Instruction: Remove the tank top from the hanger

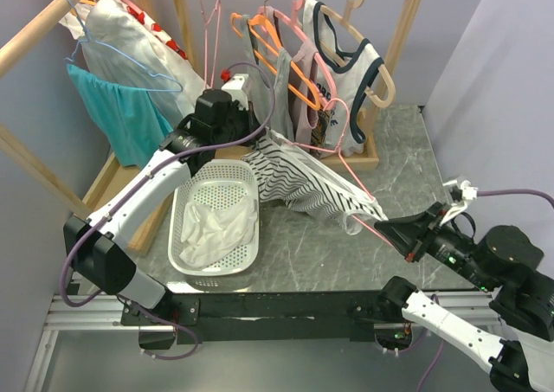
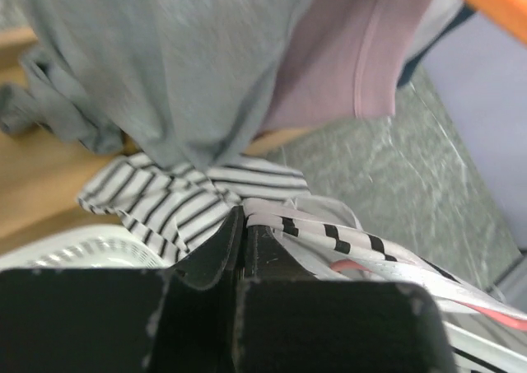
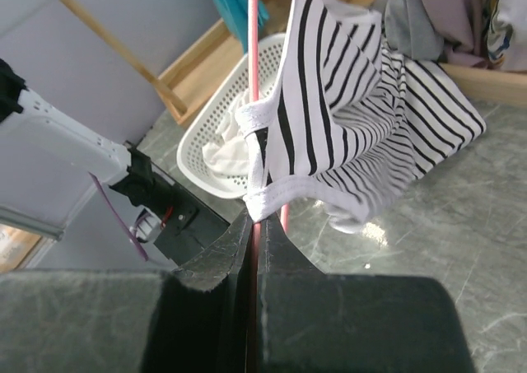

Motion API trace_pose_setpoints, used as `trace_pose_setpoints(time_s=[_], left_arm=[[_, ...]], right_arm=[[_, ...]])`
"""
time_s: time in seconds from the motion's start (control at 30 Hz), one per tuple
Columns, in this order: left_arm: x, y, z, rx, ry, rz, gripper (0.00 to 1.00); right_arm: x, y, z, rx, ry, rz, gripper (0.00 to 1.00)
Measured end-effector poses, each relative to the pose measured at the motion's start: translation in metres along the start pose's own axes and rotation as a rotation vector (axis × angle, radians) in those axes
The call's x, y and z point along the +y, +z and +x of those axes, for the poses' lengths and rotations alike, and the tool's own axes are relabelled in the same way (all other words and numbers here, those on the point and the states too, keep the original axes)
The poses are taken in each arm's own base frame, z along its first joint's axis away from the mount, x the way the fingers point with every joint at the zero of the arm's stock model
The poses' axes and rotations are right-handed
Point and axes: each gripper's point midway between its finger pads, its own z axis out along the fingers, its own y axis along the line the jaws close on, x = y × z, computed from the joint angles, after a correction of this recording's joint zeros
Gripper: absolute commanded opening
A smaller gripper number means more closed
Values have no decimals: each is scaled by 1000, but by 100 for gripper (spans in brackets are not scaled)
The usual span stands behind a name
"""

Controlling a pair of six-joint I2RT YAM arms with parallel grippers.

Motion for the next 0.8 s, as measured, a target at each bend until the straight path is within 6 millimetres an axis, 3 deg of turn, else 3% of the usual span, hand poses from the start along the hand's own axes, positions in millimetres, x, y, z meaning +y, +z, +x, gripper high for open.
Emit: trace_pose_setpoints(time_s=[0.13, 0.33, 0.53, 0.73, 0.77, 0.8], left_arm=[[-7, -1, 12, 49, -22, 32, 1], [-12, 7, 28, 104, -42, 77, 1], [-15, 23, 63, 230, -73, 126, 2], [-22, 16, 73, 251, -78, 172, 28], [-23, 13, 73, 243, -74, 177, 57], [-24, 9, 74, 235, -70, 181, 63]], right_arm=[[2, -12, -6, -29, 0, -10, 0], [5, -13, -6, -25, 0, -22, 0], [10, -13, -9, -34, -1, -51, 0], [8, -12, -15, -60, -3, -36, 0], [8, -12, -17, -68, -4, -35, 0], [9, -11, -19, -76, -6, -36, 0]])
